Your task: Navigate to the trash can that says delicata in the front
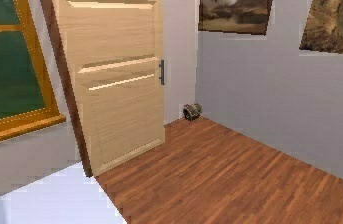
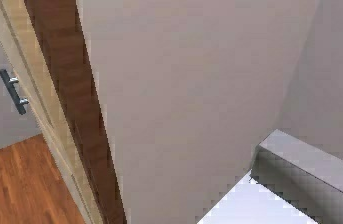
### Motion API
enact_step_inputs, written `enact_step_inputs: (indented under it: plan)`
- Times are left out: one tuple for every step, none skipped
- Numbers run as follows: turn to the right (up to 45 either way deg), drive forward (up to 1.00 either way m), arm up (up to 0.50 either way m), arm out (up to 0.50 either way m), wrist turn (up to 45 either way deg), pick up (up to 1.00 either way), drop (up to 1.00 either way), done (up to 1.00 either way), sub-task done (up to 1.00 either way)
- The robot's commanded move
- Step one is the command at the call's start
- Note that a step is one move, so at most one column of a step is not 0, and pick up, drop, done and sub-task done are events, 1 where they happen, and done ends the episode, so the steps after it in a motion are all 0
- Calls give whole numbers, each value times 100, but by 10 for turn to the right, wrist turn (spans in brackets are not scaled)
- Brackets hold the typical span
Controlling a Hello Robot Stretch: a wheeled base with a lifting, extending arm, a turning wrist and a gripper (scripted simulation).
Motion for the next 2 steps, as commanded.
enact_step_inputs:
  plan:
    - [30,0,0,0,0,0,0,0,0]
    - [0,20,0,0,0,0,0,0,0]
